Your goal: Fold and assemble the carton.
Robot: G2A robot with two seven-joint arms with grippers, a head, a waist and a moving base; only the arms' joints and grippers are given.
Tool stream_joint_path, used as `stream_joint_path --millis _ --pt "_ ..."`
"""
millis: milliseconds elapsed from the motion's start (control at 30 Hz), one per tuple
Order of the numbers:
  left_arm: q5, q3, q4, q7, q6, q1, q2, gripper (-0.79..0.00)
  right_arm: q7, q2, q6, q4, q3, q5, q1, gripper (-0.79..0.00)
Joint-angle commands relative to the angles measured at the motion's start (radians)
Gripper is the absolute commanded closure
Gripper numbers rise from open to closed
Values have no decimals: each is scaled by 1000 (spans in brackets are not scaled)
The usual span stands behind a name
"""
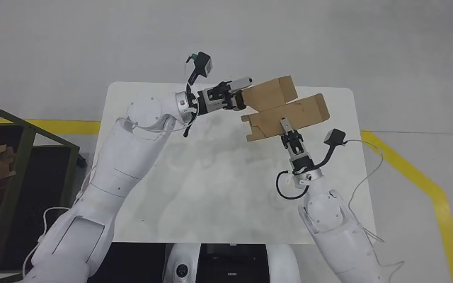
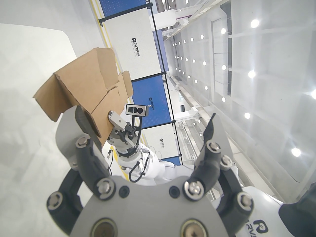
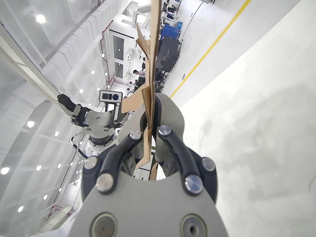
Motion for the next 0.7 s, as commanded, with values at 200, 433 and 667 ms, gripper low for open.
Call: stream_joint_path --millis 200,433,667 --pt "31 21 21 27 -2 -22 -9 -785 -2 -5 -4 -12 3 -17 -11 0" --pt "61 46 47 48 1 -42 -20 -785 -2 -10 -7 -17 7 -25 -16 0" --pt "91 62 60 62 3 -49 -27 -785 2 -14 -6 -18 8 -30 -18 0"
